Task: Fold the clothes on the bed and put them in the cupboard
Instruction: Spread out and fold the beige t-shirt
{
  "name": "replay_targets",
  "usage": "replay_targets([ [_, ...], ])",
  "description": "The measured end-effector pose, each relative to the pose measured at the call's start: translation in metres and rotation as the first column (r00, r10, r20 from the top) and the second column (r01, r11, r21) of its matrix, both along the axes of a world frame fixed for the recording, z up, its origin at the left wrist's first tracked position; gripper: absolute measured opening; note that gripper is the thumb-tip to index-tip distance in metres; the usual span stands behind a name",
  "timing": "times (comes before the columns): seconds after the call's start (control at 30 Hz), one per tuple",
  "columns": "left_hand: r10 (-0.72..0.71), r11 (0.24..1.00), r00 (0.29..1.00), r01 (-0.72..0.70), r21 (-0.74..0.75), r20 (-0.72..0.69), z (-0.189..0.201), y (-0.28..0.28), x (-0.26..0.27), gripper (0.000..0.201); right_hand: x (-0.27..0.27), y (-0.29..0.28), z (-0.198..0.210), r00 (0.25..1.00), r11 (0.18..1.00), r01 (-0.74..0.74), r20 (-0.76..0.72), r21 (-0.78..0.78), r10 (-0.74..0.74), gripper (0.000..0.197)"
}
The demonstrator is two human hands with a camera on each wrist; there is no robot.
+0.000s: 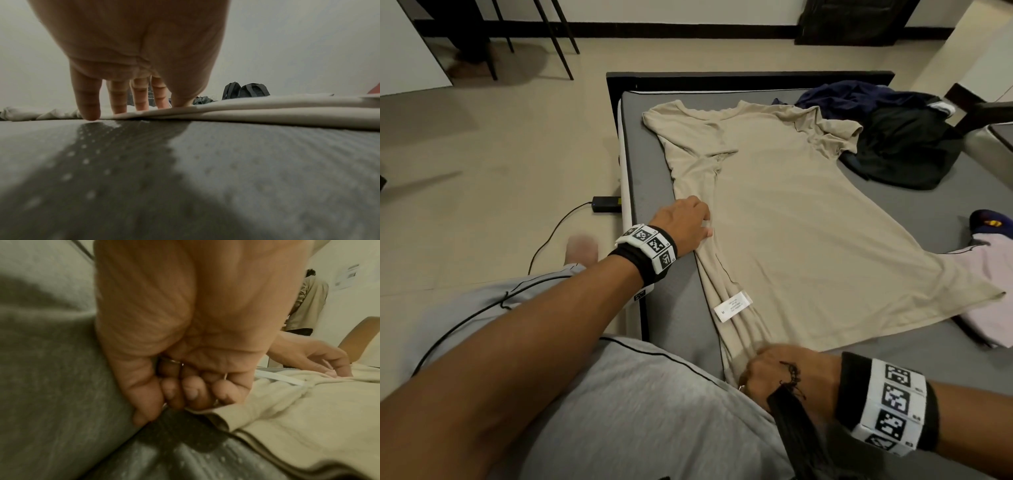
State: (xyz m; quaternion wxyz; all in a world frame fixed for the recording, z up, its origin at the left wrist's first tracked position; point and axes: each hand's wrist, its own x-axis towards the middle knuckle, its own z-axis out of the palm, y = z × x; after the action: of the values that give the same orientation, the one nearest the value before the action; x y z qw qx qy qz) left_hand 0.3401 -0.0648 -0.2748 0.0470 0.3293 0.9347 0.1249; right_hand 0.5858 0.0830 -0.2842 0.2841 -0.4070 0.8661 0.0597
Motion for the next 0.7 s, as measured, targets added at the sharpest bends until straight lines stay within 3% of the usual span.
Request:
replay_targets([
  [0.1, -0.001, 1.0, 1.0, 0.001, 0.0, 0.003, 0.002, 0.0, 0.0, 0.035, -0.01, -0.001, 0.033, 0.992, 0.984, 0.127, 0.024, -0.125, -0.125, 0.01],
  [0.17, 0.001, 1.0, 1.0, -0.001, 0.003, 0.009, 0.003, -0.001, 0.0, 0.035, -0.017, -0.003, 0.039, 0.988, 0.977, 0.114, -0.084, -0.182, -0.131, 0.018],
  [0.27, 0.002, 1.0, 1.0, -0.002, 0.007, 0.012, 0.005, -0.001, 0.0, 0.036, -0.022, -0.01, 0.014, 0.961, 0.997, 0.021, -0.272, -0.067, -0.039, 0.043],
  [0.37, 0.001, 1.0, 1.0, -0.001, -0.002, -0.002, 0.006, 0.001, 0.002, 0.041, -0.02, -0.017, 0.009, 0.954, 0.995, -0.038, -0.298, -0.089, 0.01, 0.027],
  [0.53, -0.021, 0.999, 1.0, 0.022, -0.039, 0.023, 0.006, 0.0, 0.0, 0.047, -0.014, -0.006, 0.017, 1.0, 0.996, -0.022, 0.008, -0.086, 0.022, 0.015],
  [0.6, -0.047, 0.995, 0.999, 0.048, -0.083, 0.013, 0.007, 0.0, -0.001, 0.049, -0.024, -0.001, 0.037, 0.986, 0.987, 0.076, 0.157, -0.141, -0.053, 0.003],
  [0.7, -0.036, 0.992, 0.999, 0.031, -0.121, -0.035, 0.016, 0.002, -0.001, 0.053, -0.067, 0.011, 0.08, 0.952, 0.887, 0.305, 0.137, -0.346, -0.274, 0.013],
])
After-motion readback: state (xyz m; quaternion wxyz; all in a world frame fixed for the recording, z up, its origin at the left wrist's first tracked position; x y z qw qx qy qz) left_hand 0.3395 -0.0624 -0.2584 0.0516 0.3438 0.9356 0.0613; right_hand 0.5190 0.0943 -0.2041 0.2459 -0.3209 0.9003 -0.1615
